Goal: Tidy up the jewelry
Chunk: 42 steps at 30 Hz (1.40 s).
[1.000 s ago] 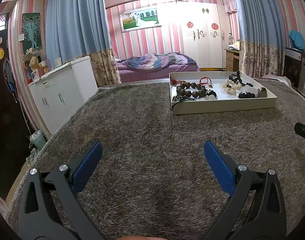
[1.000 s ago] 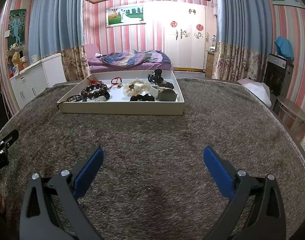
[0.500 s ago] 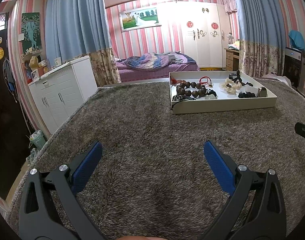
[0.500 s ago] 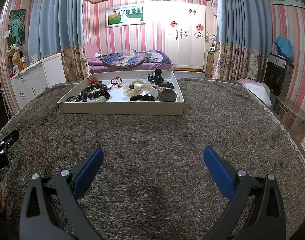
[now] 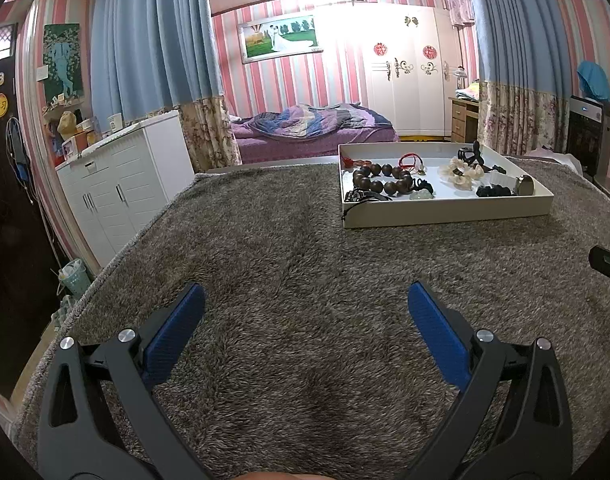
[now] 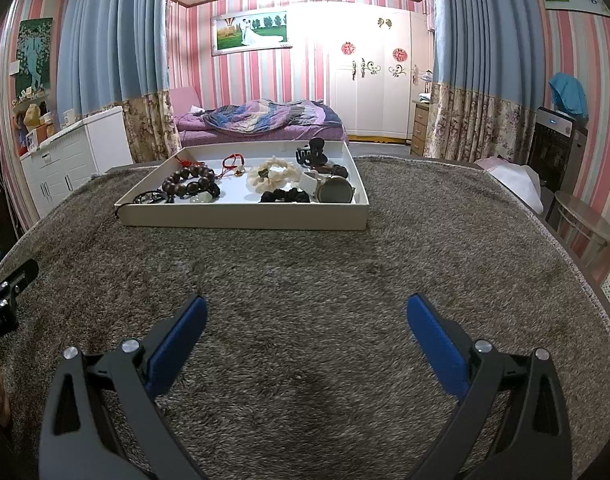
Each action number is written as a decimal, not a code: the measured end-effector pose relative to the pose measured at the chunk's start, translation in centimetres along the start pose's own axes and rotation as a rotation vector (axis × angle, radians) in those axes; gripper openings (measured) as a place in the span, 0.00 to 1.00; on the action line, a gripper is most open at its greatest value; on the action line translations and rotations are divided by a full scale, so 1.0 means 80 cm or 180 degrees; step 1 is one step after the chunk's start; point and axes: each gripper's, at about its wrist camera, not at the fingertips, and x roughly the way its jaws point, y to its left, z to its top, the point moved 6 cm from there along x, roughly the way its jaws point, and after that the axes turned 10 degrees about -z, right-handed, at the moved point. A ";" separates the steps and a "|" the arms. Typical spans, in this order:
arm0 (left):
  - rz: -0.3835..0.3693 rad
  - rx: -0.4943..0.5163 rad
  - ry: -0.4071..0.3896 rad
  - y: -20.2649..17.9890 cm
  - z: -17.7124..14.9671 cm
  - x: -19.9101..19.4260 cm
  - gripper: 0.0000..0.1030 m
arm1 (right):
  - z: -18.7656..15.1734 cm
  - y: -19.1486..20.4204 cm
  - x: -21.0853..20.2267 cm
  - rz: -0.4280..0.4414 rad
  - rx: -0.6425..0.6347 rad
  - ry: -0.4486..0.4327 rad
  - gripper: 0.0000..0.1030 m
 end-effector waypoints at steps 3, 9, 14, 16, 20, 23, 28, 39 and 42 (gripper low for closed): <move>0.0001 -0.0004 0.0002 0.000 0.000 0.000 0.97 | 0.000 0.000 0.000 0.0000 0.0003 0.0000 0.97; 0.0003 -0.0004 0.0002 0.000 0.000 0.000 0.97 | 0.000 0.003 -0.001 -0.0003 -0.0010 0.0004 0.97; 0.0001 -0.0003 0.0008 -0.001 0.000 0.000 0.97 | 0.000 0.004 -0.001 0.0001 -0.0007 0.0012 0.97; 0.0001 -0.0004 0.0010 0.000 -0.001 0.001 0.97 | 0.000 0.003 -0.001 -0.0003 -0.0012 0.0012 0.97; 0.0002 0.0007 0.0011 -0.001 -0.001 0.000 0.97 | -0.001 0.005 -0.001 -0.0005 -0.0025 0.0017 0.97; 0.0000 -0.0003 0.0014 -0.001 -0.001 0.001 0.97 | -0.002 0.006 -0.001 -0.0003 -0.0021 0.0019 0.97; -0.0007 -0.0017 0.0023 -0.001 -0.002 0.002 0.97 | -0.001 0.005 -0.001 -0.0006 -0.0025 0.0020 0.97; 0.0004 -0.0016 0.0007 0.001 0.000 0.000 0.97 | -0.001 0.005 -0.001 -0.0003 -0.0021 0.0020 0.97; 0.0006 -0.0022 0.0002 0.001 0.000 -0.001 0.97 | -0.002 0.006 -0.001 -0.0001 -0.0017 0.0020 0.97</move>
